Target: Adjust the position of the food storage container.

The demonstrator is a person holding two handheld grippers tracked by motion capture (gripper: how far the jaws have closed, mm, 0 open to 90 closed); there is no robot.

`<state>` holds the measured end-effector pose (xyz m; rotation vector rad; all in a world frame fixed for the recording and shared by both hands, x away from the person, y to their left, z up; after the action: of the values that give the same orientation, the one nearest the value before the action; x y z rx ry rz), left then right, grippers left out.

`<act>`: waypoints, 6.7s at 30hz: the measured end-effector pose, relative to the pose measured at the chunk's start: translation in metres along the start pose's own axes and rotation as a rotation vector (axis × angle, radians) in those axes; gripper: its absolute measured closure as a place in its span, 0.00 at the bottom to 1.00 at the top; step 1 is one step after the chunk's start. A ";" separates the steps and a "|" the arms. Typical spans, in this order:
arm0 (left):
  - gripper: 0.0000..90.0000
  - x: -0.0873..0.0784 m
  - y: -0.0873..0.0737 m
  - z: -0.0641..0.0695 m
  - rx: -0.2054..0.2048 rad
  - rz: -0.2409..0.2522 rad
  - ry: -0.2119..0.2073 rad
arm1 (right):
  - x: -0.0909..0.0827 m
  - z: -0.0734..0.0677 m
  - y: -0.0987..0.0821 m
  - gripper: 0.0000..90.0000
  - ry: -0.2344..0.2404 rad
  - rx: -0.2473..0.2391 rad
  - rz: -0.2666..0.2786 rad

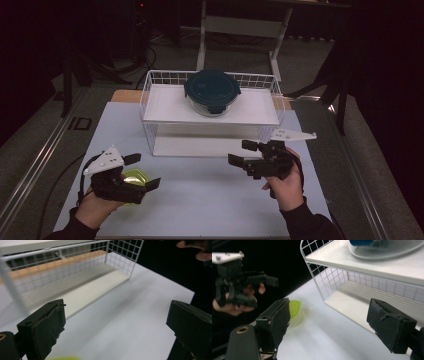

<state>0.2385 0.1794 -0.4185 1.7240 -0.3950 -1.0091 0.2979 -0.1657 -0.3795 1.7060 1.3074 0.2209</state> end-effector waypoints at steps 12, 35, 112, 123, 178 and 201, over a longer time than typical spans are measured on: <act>0.05 -0.032 -0.035 -0.021 0.014 -0.059 0.100 | -0.015 0.006 -0.042 0.20 -0.017 -0.054 0.016; 0.76 -0.058 -0.125 -0.054 -0.073 -0.186 0.165 | -0.022 0.021 -0.071 0.21 -0.039 -0.019 0.030; 0.99 0.079 -0.121 -0.026 -0.015 -0.419 -0.091 | -0.026 0.032 -0.077 0.21 -0.045 0.032 0.024; 0.99 0.075 -0.119 -0.018 -0.036 -0.406 -0.111 | -0.024 0.031 -0.078 0.21 -0.046 0.028 0.018; 0.99 0.192 -0.062 0.027 -0.049 -0.380 -0.278 | -0.025 0.044 -0.088 0.21 -0.062 0.051 0.001; 0.60 0.119 -0.044 0.011 -0.139 -0.213 -0.297 | -0.021 0.042 -0.089 0.21 -0.065 0.024 -0.015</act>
<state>0.2911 0.1085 -0.5105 1.5163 -0.3250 -1.4223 0.2571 -0.2073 -0.4610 1.7094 1.2787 0.1400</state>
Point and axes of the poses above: each handheld gripper's, and its own axes: x roughly forward along the jaws, y roughly out of its top, z roughly to its right, the point moved 4 cm from there along x, roughly forward along the jaws, and after that the axes turned 15 degrees about x, right-handed, at the moved point
